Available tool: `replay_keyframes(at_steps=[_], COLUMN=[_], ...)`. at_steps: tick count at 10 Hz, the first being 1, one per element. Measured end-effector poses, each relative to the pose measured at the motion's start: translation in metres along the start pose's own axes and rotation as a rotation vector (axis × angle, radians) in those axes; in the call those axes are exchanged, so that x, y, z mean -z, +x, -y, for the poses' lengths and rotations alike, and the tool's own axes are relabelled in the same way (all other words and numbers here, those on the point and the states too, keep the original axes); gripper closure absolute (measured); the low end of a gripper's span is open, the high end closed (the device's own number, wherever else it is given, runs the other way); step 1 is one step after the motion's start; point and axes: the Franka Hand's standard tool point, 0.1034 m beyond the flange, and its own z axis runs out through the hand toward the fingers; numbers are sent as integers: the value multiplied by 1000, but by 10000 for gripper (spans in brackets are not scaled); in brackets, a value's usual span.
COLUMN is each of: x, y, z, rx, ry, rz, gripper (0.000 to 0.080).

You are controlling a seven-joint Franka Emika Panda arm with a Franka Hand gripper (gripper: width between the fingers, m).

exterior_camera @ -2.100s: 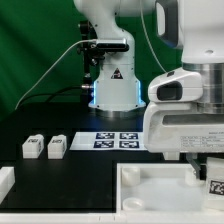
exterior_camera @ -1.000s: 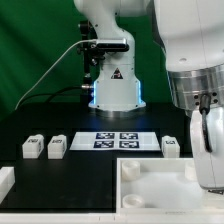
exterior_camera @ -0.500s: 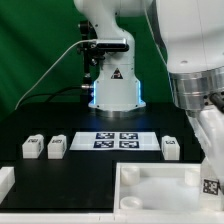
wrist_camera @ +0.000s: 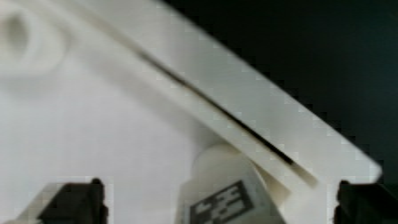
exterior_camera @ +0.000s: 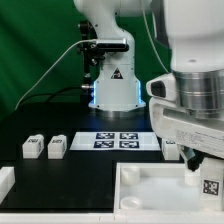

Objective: Assemble one leg

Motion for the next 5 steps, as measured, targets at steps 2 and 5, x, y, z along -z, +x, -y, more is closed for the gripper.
replay_keyframes(at_steps=[2, 5], x=[4, 3], y=[23, 20], z=[2, 4], rx=[259, 142], ry=[16, 18], rz=[-45, -42], gripper=[151, 358])
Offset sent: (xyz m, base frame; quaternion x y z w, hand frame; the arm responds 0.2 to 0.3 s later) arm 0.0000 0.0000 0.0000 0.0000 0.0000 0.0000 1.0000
